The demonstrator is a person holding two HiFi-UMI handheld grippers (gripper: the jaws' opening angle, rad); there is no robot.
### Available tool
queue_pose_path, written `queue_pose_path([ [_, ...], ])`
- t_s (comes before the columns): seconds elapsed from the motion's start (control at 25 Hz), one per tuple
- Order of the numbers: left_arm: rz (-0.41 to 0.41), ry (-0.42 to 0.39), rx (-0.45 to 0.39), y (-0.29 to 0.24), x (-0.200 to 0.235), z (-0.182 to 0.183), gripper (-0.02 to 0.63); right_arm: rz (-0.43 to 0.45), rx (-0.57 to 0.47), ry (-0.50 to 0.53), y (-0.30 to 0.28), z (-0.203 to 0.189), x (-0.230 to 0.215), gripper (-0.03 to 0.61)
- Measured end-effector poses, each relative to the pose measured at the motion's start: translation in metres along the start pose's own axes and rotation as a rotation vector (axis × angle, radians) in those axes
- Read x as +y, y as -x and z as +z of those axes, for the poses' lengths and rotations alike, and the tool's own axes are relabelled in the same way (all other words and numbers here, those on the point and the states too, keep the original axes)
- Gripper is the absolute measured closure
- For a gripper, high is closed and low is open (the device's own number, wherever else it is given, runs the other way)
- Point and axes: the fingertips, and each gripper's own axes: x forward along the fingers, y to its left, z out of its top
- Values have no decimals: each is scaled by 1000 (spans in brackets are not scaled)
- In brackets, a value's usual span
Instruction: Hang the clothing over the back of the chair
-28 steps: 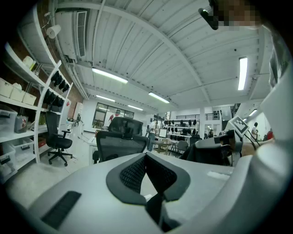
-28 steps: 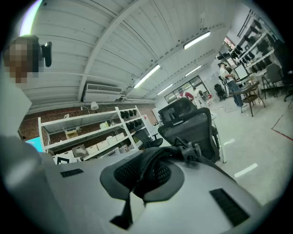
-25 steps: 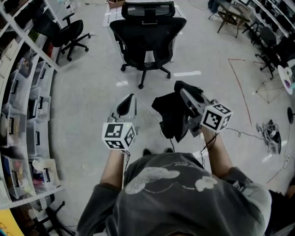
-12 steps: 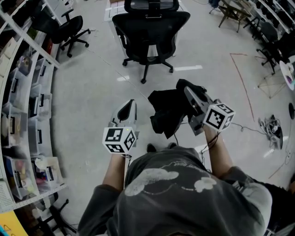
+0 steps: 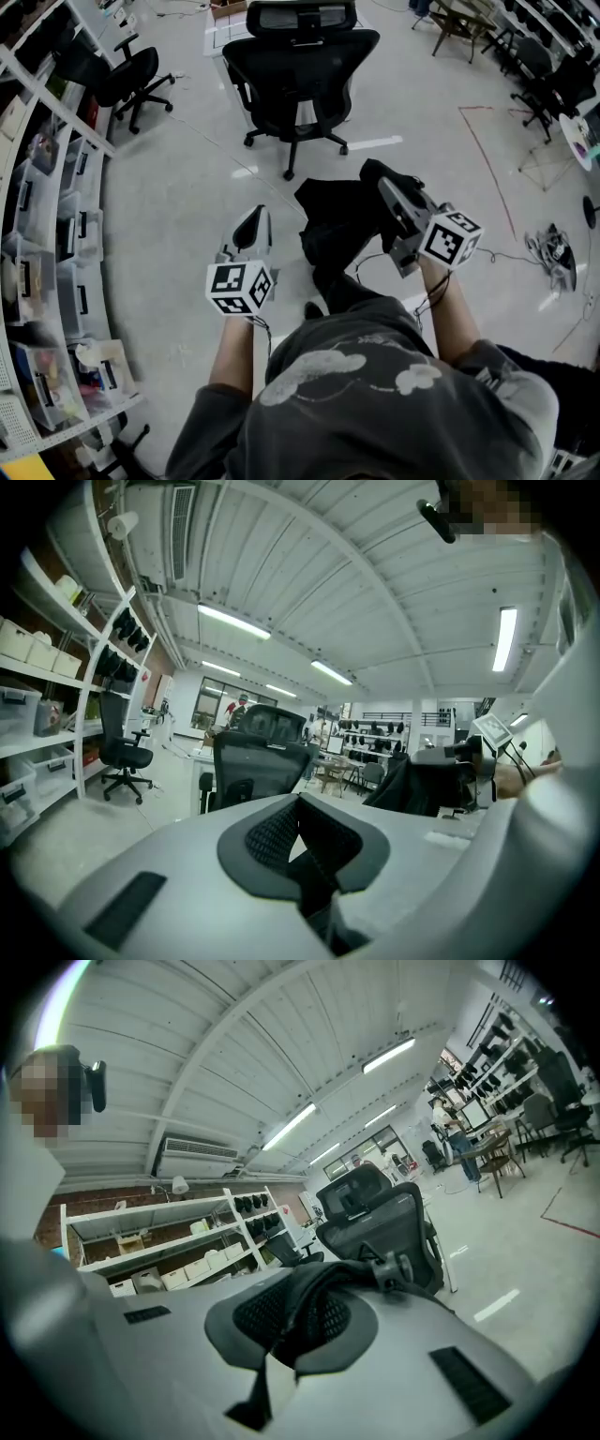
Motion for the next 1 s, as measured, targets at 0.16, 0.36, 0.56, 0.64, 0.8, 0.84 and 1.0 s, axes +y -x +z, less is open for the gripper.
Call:
queue_pose_path([
  [0.16, -16, 18, 1, -12, -1, 4, 612, -23, 7, -6, -9, 4, -15, 581],
  [0.36, -15, -19, 17, -47, 5, 9, 612, -51, 6, -37, -31, 12, -56, 581],
  [0.56, -10, -31, 20, -118, 19, 23, 612, -52, 0, -54, -70, 36, -116, 581],
  [0.64, -11, -36, 23, -153, 20, 31, 612, -39, -5, -65, -86, 53, -142, 581],
  [0.8, -10, -59, 20, -224, 11, 49, 612, -15, -14, -72, -111, 90, -193, 581],
  [0.84, -7, -67, 21, -240, 8, 53, 612, -11, -14, -75, -115, 98, -205, 581],
  [1.0, 6, -80, 20, -296, -4, 71, 612, -2, -15, -80, -130, 133, -252, 581],
])
